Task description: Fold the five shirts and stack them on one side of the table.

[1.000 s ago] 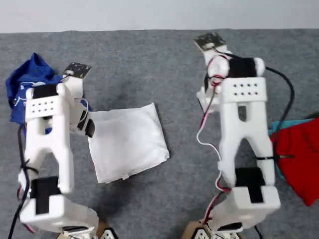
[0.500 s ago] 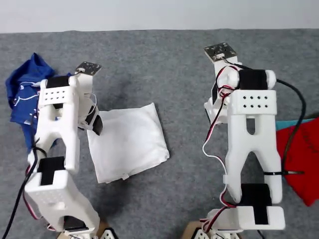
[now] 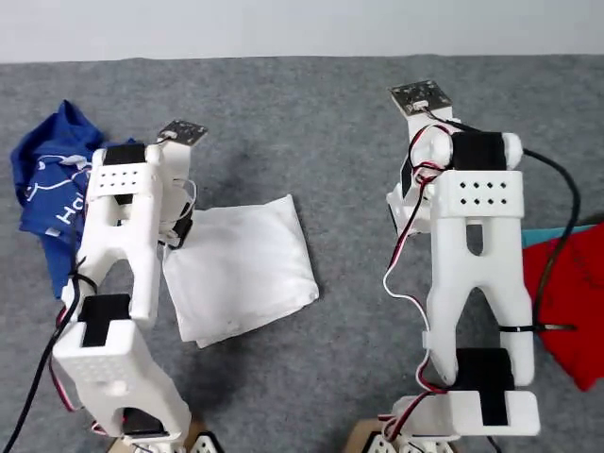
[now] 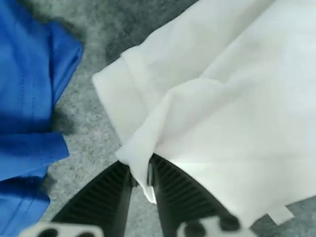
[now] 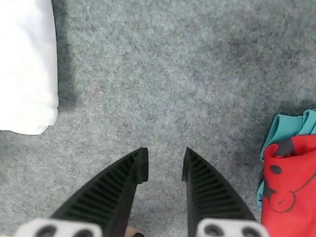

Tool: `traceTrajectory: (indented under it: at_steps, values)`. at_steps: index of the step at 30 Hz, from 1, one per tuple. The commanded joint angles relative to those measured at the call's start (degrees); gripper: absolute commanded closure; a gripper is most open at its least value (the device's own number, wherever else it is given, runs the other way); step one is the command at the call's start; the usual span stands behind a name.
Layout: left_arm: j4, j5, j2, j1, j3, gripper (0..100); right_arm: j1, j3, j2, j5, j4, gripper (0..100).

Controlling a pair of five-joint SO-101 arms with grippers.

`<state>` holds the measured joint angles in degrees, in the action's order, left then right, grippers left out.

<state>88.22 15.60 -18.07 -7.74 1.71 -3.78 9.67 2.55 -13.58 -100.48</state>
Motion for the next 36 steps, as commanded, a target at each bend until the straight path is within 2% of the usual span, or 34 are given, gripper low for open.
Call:
traceTrajectory:
  at_steps: [1, 9, 12, 20, 29, 31, 34, 36]
  values:
    - [-0.4, -0.2, 6.8, 1.6, 1.9, 100, 0.5, 0.2, 2.4, 0.7, -1.9, 87.6]
    - [0.7, -0.2, 14.5, 3.8, 1.8, 100, 0.5, 0.2, 2.2, 0.7, -1.5, 87.6]
    - [-1.3, -0.2, 14.9, 3.3, 1.8, 100, 0.5, 0.2, 2.2, 0.7, -1.5, 87.6]
    - [-8.1, -0.2, 14.3, 2.9, 1.6, 100, 0.5, 0.2, 2.1, 0.6, -1.5, 87.6]
    - [-7.6, -0.1, 6.1, 2.7, 3.7, 99, 0.5, 0.2, 2.1, 0.6, -1.5, 87.6]
    - [-6.4, -0.1, 6.0, 2.7, 3.7, 95, 0.5, 0.2, 2.1, 0.6, -1.5, 87.6]
    - [-4.2, -0.1, 6.0, 2.5, 3.7, 82, 0.5, 0.2, 2.1, 0.6, -1.5, 87.4]
    - [-3.2, 0.0, 6.0, 2.0, 4.2, 79, 0.4, 0.2, 2.1, 0.6, -1.5, 87.3]
